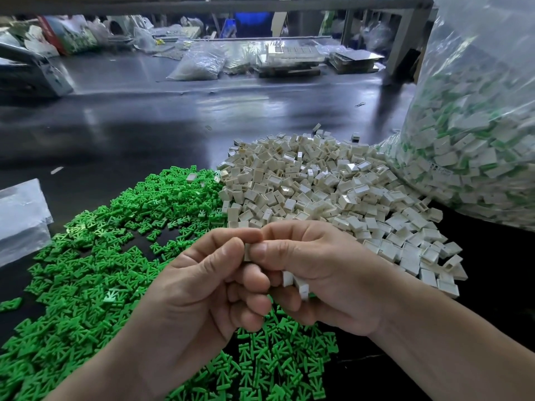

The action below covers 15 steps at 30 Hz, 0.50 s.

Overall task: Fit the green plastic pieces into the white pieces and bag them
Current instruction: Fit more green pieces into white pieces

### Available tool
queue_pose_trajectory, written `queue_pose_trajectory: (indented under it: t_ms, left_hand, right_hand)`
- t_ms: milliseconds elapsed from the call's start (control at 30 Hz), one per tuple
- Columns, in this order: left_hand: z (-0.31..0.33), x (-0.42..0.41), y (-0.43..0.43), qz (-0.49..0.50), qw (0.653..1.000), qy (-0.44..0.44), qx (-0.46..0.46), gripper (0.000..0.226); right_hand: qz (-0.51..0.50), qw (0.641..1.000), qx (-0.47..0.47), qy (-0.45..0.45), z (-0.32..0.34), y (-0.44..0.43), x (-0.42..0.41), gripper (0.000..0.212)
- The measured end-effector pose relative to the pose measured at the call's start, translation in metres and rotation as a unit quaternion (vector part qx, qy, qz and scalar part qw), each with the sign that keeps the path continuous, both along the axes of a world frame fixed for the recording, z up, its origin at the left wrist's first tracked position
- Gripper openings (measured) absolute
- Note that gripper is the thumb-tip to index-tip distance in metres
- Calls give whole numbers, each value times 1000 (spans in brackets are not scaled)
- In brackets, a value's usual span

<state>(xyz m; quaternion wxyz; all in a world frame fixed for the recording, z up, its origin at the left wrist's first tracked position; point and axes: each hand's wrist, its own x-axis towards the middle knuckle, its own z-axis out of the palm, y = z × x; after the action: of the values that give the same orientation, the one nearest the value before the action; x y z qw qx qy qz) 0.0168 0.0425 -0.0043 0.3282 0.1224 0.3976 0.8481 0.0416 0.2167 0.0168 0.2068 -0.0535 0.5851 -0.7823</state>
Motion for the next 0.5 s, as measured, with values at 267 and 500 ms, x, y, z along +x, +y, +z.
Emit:
queue_pose_trajectory:
  t_ms: [267, 500]
  left_hand:
    - [3, 1, 1, 34, 999, 18, -19, 39]
    - [3, 3, 2, 56, 998, 25, -23, 40]
  right_hand:
    - [-5, 1000, 0, 5, 0, -3, 0, 10]
    - [-9, 1000, -2, 2, -2, -5, 1, 11]
